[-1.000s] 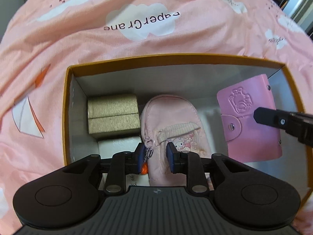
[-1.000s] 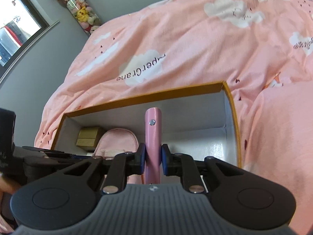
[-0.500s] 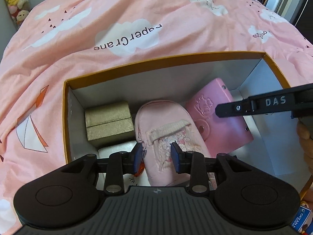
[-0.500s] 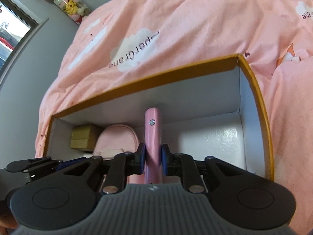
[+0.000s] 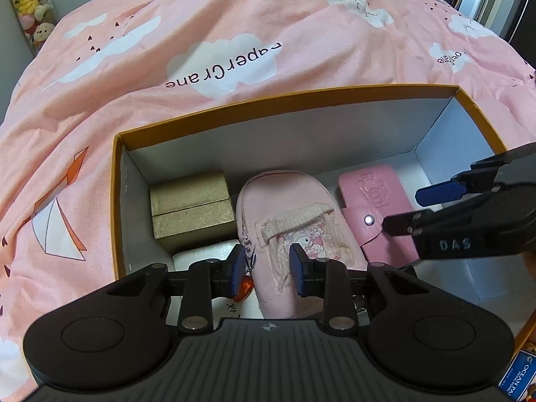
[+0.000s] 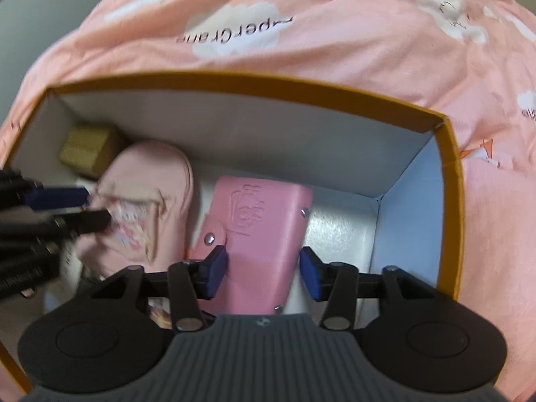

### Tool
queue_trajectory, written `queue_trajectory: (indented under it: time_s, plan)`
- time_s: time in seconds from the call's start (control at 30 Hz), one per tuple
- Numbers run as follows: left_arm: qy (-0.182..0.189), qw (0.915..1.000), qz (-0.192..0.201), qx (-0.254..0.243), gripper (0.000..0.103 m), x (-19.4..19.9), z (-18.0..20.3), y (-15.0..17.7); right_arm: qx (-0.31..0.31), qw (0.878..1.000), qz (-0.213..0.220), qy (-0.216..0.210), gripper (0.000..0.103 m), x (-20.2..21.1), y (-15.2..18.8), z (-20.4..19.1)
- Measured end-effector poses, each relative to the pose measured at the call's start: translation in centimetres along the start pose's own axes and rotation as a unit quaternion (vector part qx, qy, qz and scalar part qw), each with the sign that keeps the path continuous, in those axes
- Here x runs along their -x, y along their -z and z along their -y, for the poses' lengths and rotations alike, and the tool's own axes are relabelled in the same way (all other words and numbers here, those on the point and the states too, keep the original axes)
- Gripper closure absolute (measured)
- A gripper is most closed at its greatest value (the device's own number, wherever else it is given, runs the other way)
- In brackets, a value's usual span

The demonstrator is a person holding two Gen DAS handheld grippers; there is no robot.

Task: Organize objects
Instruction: 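Lower the pouch and wallet into the orange box and open both tools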

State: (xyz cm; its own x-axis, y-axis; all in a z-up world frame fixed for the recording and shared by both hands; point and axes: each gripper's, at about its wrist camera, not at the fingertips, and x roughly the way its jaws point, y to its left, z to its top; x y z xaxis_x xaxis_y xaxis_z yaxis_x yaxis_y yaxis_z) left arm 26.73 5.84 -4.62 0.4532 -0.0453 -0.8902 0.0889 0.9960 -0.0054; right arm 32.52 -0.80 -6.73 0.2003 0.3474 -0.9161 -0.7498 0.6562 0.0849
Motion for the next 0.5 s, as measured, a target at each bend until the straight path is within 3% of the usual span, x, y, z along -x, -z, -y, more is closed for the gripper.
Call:
queue_trajectory:
  time_s: [0.1,0.23,0.5]
  plan:
    - [0.002,1.0,0.0,0.0,0.071,-0.06,0.01,0.08,0.009,1.0,-0.018,0.008,0.047,-0.5,0.0,-0.09]
    - [0.003,1.0,0.0,-0.002,0.074,-0.17,0.08,0.15,-0.007,1.0,-0.023,-0.004,0.053,-0.66,0.18,0.28]
    - [-0.006,0.9999,-0.002,-0.011,0.08,-0.43,0.59,0.04,-0.034,0.999,-0.016,-0.02,0.054,-0.59,0.35,0.39]
